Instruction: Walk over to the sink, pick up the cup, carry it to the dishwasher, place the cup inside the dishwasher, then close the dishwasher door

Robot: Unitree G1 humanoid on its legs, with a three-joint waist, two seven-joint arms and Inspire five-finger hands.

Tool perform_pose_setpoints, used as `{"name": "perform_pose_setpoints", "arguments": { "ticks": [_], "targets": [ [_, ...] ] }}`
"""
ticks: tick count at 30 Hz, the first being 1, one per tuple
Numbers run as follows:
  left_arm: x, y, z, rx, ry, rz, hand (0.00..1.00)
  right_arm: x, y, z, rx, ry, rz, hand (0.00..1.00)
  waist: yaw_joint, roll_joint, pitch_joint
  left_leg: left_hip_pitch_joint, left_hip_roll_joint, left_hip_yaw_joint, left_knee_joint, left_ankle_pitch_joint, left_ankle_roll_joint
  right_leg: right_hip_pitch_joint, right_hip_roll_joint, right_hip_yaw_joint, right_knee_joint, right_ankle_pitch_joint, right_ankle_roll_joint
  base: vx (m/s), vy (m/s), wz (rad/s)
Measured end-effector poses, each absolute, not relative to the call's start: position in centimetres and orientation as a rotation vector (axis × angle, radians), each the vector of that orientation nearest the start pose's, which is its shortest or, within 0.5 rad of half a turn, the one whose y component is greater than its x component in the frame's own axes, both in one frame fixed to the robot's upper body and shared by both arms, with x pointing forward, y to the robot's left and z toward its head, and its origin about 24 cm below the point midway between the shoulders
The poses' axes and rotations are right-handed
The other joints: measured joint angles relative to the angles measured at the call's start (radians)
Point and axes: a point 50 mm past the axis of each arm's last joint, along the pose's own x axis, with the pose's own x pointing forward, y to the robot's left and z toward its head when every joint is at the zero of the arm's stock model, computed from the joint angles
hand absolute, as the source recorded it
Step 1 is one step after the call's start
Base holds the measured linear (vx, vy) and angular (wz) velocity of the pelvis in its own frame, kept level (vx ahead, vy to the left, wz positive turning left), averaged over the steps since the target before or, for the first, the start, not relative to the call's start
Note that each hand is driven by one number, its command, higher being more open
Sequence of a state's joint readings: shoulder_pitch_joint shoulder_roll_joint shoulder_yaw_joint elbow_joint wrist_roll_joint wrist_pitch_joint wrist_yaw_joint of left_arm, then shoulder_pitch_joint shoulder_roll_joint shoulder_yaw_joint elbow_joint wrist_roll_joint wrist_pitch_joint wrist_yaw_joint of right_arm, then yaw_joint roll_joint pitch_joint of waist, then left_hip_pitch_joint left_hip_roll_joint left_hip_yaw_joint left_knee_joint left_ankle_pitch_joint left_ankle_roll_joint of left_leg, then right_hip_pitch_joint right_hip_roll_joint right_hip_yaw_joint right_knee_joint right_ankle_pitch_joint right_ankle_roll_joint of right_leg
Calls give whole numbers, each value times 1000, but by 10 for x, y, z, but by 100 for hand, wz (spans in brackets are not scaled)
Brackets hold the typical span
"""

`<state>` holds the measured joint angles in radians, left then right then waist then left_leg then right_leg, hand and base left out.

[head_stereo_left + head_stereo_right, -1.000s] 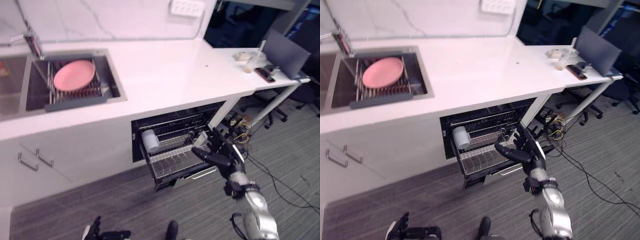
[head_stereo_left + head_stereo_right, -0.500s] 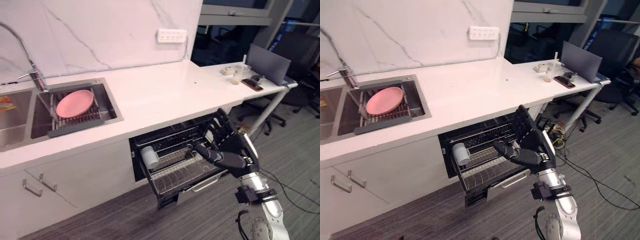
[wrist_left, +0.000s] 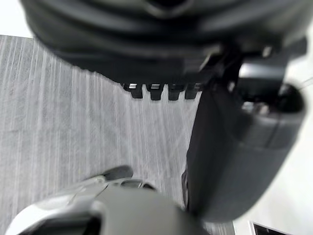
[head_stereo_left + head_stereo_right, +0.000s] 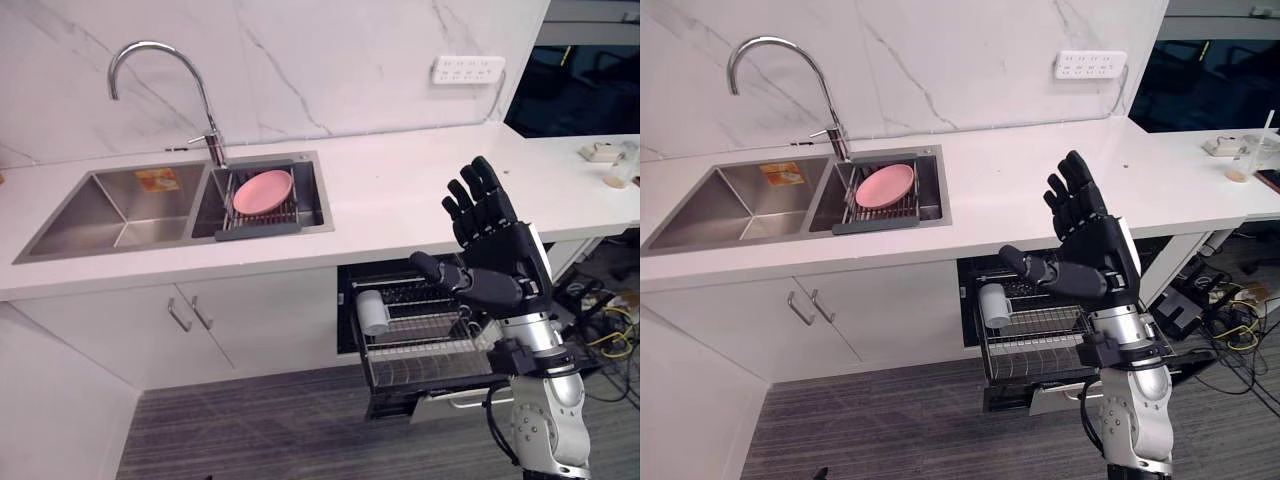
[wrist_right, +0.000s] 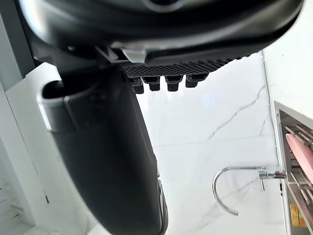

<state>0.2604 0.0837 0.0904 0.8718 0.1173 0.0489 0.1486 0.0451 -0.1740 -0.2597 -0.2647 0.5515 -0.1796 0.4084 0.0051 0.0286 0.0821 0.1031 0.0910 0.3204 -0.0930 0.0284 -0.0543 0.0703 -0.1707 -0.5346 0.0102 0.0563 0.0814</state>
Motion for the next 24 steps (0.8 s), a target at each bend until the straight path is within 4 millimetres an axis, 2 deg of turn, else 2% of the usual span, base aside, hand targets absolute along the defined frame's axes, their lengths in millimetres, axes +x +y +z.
{"name": "perform_pose_setpoints", "arguments": {
  "ticks": [1, 2, 3, 4, 5, 6, 9, 10, 16, 20, 24],
  "targets": [
    [55, 209, -158, 221, 1175, 242, 100, 223, -223, 127, 216, -530, 188, 100, -8, 1, -1, -7, -5, -15, 1, -4, 6, -24, -7, 77, 49, -23, -24, 16, 134, 62],
    [56, 209, -159, 239, 1187, 223, 100, 217, -229, 125, 215, -528, 150, 100, -51, -5, 1, -30, -5, -74, 18, -6, 18, -87, -10, 282, 175, -62, -79, 36, 134, 139],
    [58, 214, -159, 259, 1204, 210, 100, 204, -235, 122, 207, -522, 101, 100, -98, -7, -4, -61, -2, -156, 31, -2, 19, -144, 30, 502, 275, -131, -53, 48, 85, 172],
    [58, 217, -159, 266, 1221, 204, 100, 196, -239, 122, 198, -519, 72, 100, -117, -16, -6, -72, -6, -195, 29, 1, 13, -141, 58, 582, 270, -156, -25, 59, -34, 166],
    [58, 227, -159, 276, 1248, 218, 100, 187, -243, 125, 185, -534, 35, 100, -117, -66, -11, -70, -40, -225, 20, 15, 3, -143, 63, 636, 244, -176, -25, 97, -123, 91],
    [62, 229, -159, 258, 1269, 231, 100, 185, -247, 128, 169, -548, 24, 100, -102, -81, -20, -60, -51, -225, 6, 27, 5, -116, 48, 639, 218, -198, -8, 106, -121, 47],
    [64, 228, -160, 263, 1288, 213, 100, 189, -246, 134, 166, -577, 33, 100, -103, -78, -22, -58, -40, -225, 6, 29, 0, -82, 54, 636, 157, -191, 3, 64, -65, 1],
    [48, 229, -162, 221, 1319, 194, 100, 182, -253, 128, 181, -540, -23, 100, -128, -81, -85, -42, -2, -173, -1, 49, -22, -72, 86, 682, 105, -138, 15, 0, 0, 0],
    [47, 229, -162, 208, 1320, 199, 100, 182, -252, 128, 183, -540, -23, 100, -127, -80, -85, -41, -2, -169, -1, 49, -22, -73, 86, 686, 100, -138, 15, 0, 0, -2],
    [39, 230, -163, 73, 1332, 241, 100, 183, -248, 130, 207, -546, -46, 100, -126, -79, -86, -39, -5, -166, -1, 49, -22, -66, 85, 682, 84, -128, 17, 0, 0, -1],
    [28, 229, -163, -77, 1326, 305, 100, 179, -244, 145, 210, -614, -69, 100, -113, -77, -87, -30, -5, -178, 0, 49, -22, -37, 81, 664, 59, -120, 18, -2, 1, 10]
  ]
}}
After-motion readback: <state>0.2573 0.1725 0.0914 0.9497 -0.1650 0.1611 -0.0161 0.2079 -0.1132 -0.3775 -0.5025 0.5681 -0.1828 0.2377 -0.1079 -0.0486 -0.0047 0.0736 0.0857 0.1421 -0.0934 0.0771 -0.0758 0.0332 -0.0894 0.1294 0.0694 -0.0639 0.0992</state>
